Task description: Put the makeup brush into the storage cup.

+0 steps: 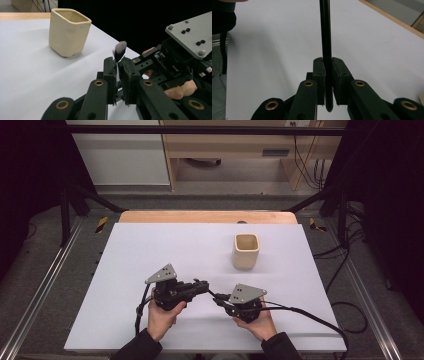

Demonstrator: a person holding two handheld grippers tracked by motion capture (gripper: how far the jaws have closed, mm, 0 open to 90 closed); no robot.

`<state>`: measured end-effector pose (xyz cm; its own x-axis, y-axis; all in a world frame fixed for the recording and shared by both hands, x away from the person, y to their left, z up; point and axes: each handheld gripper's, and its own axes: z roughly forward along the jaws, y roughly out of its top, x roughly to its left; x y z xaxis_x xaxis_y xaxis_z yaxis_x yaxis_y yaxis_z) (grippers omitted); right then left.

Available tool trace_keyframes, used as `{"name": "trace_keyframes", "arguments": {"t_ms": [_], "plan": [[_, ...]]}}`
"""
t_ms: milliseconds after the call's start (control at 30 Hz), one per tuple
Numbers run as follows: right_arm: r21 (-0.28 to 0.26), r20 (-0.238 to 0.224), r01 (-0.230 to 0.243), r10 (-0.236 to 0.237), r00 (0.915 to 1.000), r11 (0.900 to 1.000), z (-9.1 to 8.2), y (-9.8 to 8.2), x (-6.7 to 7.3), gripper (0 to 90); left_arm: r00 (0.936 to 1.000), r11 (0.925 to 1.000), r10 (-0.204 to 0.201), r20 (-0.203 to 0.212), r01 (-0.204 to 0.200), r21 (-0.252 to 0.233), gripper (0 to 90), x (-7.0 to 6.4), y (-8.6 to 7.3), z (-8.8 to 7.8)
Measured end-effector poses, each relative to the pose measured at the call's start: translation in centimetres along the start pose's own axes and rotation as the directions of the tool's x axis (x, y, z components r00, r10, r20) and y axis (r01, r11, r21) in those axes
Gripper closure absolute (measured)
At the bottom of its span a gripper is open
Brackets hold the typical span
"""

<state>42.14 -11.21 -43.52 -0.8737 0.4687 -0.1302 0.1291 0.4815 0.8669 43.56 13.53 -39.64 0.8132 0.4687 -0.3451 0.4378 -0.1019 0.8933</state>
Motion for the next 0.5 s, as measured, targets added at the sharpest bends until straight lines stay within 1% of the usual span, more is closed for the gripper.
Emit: {"name": "trace_keyframes", "arguments": {"t_ms": [167, 233, 300, 333, 367, 400, 467, 500], "plan": [[0.006, -0.001, -0.005, 0.005, 1.0000, 1.000, 0.04, -0.02, -0.01, 81.2, 1.0000, 1.0000, 0.004, -0.003, -0.004, 0.003, 83.2, -0.15, -0.04, 0.06], [0.008, 0.004, -0.007, 0.007, 1.0000, 1.000, 0.05, -0.02, -0.01, 79.5, 0.9999, 1.0000, 0.008, -0.011, -0.008, 0.004, 83.3, -0.23, -0.05, 0.06], [0.011, 0.018, -0.011, 0.011, 0.9998, 1.000, 0.04, 0.00, -0.01, 74.4, 0.9998, 0.9999, 0.015, -0.016, -0.015, 0.007, 83.2, -0.34, -0.05, 0.08], [0.003, 0.019, -0.014, 0.013, 0.9997, 1.000, -0.03, 0.07, 0.01, 69.8, 0.9993, 0.9997, 0.024, -0.028, -0.024, 0.010, 83.2, -0.51, -0.05, 0.11], [0.003, 0.019, -0.014, 0.013, 0.9997, 1.000, -0.03, 0.07, 0.01, 69.8, 0.9993, 0.9997, 0.024, -0.028, -0.024, 0.010, 83.2, -0.51, -0.05, 0.11], [-0.003, 0.025, -0.013, 0.013, 0.9996, 1.000, -0.07, 0.11, 0.03, 65.2, 0.9989, 0.9995, 0.028, -0.036, -0.028, 0.013, 83.2, -0.62, -0.04, 0.14], [-0.006, 0.050, -0.027, 0.027, 0.9984, 1.000, -0.18, 0.31, 0.03, 55.6, 0.9984, 0.9994, 0.030, -0.048, -0.029, 0.018, 83.3, -0.78, -0.04, 0.20], [-0.015, 0.065, -0.027, 0.028, 0.9975, 1.000, -0.33, 0.45, -0.03, 50.9, 0.9974, 0.9991, 0.035, -0.063, -0.033, 0.026, 83.2, -0.92, -0.05, 0.28]]}}
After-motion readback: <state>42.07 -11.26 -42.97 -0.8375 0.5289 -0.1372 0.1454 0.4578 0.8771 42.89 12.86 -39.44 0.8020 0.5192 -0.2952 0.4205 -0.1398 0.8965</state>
